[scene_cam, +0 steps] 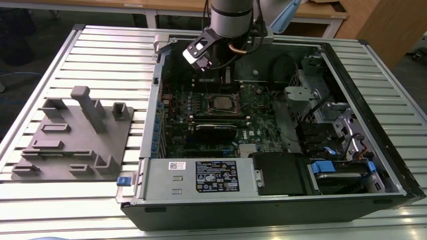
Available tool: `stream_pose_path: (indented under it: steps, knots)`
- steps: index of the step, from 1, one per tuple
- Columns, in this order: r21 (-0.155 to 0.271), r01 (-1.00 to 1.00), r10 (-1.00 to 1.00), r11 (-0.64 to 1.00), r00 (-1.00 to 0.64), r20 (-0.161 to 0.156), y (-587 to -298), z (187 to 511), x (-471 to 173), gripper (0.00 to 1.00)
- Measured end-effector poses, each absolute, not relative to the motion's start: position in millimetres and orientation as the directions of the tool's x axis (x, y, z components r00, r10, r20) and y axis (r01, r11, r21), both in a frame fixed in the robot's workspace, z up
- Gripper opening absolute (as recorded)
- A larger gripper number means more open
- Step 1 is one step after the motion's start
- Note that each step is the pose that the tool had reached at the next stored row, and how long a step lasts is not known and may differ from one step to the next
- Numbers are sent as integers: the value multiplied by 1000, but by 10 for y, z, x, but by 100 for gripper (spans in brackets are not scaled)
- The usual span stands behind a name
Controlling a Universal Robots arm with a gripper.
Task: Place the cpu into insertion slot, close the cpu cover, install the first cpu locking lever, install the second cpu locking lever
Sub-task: 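Close the cpu cover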
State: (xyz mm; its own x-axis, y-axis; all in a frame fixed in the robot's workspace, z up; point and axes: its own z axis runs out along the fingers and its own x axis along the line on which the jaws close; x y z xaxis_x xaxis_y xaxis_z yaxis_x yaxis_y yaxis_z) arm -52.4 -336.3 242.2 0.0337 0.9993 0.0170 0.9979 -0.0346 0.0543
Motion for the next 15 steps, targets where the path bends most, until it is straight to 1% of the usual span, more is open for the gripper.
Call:
stream_pose_path:
  steps: [15]
  knots:
    - [54, 998, 999, -35, 34, 17, -3363, 2544, -524, 10]
